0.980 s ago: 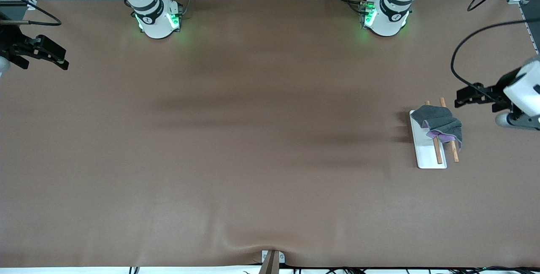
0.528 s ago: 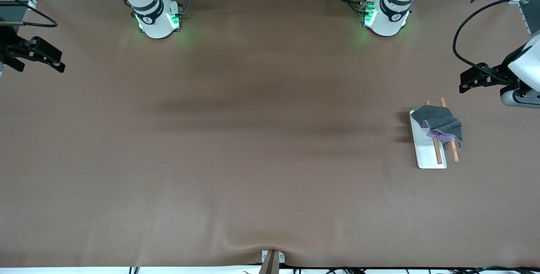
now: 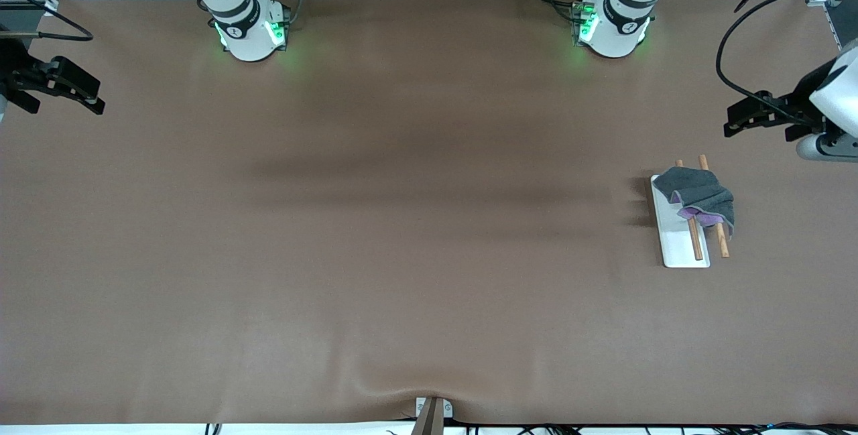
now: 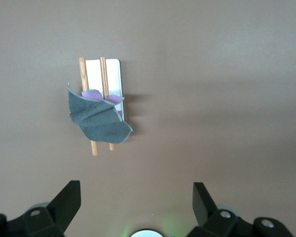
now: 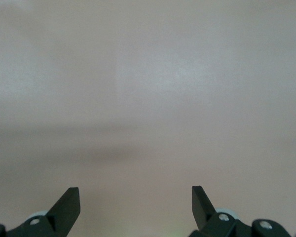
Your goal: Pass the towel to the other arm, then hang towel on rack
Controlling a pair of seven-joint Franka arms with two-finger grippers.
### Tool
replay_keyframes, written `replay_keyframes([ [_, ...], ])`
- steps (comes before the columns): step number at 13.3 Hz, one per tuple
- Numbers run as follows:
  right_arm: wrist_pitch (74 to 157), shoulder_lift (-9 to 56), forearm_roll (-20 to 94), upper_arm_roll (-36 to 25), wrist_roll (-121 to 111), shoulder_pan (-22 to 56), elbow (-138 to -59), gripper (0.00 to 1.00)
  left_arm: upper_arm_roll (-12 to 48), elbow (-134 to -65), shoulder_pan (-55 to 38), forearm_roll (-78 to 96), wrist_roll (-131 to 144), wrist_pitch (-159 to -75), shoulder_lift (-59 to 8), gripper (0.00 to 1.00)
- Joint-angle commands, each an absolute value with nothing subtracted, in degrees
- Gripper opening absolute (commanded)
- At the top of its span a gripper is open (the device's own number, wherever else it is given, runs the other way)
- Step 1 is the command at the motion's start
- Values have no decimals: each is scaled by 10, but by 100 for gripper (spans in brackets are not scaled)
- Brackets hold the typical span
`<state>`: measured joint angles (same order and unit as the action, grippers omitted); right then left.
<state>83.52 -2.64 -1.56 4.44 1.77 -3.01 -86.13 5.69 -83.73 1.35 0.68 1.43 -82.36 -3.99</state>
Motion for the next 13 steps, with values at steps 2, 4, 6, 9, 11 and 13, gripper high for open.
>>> replay_keyframes([
  [2,823,-17,-21,44,32,-27,-842,100,33,-891,-18,10,46,-839,10,100],
  [4,823,-17,-13,44,54,-27,-843,100,19,-952,-34,10,48,-884,51,100],
  [6,823,-17,-13,44,54,-26,-843,100,16,-969,-37,9,51,-889,66,100],
  [9,823,-17,-13,44,53,-27,-843,100,17,-965,-38,9,69,-868,66,100],
  [11,823,-17,-13,44,53,-27,-844,100,18,-957,-36,9,76,-865,64,100],
  [13,823,-17,-13,44,53,-27,-844,100,18,-955,-37,10,99,-865,63,100],
])
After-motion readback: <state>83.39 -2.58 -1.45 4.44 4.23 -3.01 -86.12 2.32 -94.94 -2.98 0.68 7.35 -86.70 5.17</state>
